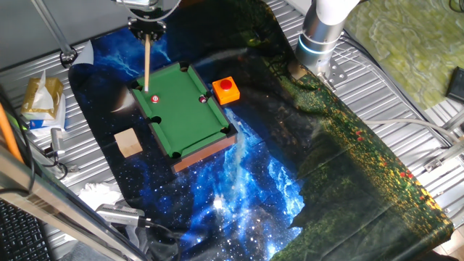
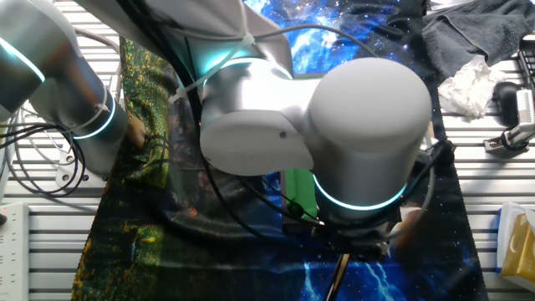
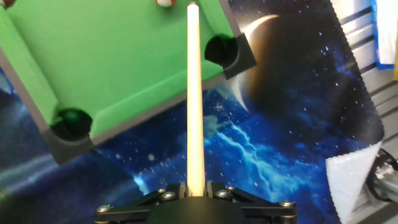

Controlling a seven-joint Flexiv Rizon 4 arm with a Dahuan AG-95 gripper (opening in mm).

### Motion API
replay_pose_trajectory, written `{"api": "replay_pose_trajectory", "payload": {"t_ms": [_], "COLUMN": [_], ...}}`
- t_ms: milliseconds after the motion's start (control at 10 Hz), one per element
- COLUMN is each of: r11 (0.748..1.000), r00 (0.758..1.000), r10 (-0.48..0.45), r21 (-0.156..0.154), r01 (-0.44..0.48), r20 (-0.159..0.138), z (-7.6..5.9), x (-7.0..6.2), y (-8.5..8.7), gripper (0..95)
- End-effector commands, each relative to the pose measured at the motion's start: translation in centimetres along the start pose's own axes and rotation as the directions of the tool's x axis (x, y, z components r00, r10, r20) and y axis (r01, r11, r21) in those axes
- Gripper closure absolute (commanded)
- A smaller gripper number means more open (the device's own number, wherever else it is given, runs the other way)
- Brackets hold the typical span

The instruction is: Hit the pool ball

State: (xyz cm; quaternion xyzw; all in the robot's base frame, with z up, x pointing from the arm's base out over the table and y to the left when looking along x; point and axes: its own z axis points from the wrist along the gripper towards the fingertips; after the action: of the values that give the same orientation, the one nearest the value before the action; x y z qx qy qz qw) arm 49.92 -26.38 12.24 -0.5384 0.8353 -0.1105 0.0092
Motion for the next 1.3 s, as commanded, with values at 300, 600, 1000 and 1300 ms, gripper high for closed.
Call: {"api": "replay_pose_trajectory", "payload": {"t_ms": [300, 600, 1000, 1300], "r11": [1.000, 0.998, 0.991, 0.988], "r00": [1.000, 0.998, 0.991, 0.988], "r10": [0.021, 0.063, 0.136, 0.151], "r21": [0.011, 0.009, 0.001, -0.006], "r01": [-0.021, -0.063, -0.136, -0.151], "r20": [-0.005, -0.001, -0.013, -0.019], "z": [0.6, 0.8, -0.8, -2.0], "x": [-0.2, -1.1, -4.5, -5.2], "y": [0.7, 1.6, 2.3, 2.4], "gripper": [95.0, 95.0, 95.0, 95.0]}}
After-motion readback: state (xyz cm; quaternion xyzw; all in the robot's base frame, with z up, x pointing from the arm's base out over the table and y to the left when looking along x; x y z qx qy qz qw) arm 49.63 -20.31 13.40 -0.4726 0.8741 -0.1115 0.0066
